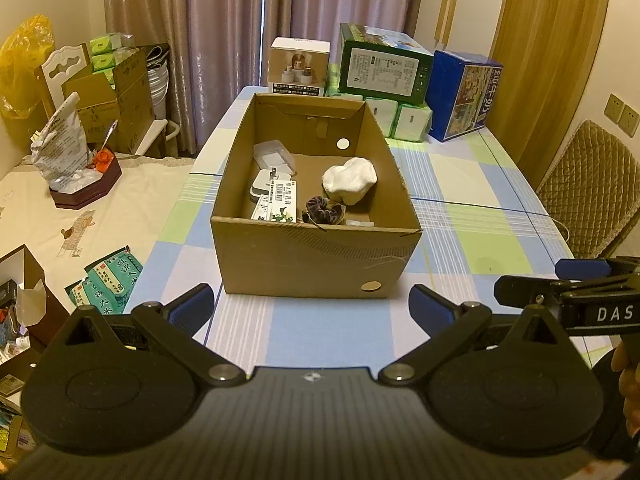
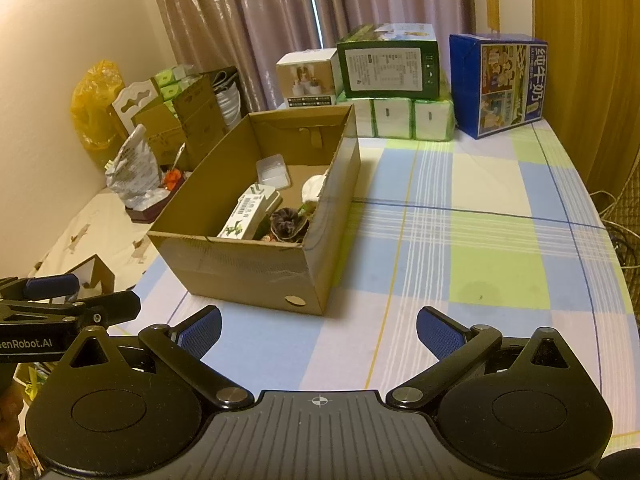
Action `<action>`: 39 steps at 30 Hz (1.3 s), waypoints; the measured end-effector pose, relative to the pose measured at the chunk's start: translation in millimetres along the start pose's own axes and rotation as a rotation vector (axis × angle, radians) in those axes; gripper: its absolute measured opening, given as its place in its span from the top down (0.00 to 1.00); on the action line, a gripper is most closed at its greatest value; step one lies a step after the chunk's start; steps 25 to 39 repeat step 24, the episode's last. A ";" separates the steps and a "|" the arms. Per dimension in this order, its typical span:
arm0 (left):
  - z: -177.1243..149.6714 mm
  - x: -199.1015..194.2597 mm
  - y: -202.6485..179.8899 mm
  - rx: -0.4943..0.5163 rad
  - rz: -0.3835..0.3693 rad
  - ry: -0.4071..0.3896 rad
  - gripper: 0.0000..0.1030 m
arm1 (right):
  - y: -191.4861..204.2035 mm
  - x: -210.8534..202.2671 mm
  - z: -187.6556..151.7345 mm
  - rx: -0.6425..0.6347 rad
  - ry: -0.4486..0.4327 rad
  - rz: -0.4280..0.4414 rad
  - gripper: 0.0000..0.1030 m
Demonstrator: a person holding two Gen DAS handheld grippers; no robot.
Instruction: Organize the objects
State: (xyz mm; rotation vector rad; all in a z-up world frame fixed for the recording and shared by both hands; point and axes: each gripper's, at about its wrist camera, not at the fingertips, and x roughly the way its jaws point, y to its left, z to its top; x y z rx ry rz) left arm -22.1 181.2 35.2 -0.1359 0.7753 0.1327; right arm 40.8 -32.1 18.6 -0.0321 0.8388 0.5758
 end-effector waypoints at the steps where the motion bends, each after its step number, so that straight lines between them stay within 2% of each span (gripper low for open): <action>1: -0.1 -0.1 0.0 0.001 0.000 0.000 0.01 | -0.1 0.3 -0.2 0.000 0.000 -0.001 0.02; 39: 2.0 -0.3 0.0 -0.016 -0.010 -0.013 0.01 | -1.0 1.4 3.9 0.000 -0.004 -0.015 0.02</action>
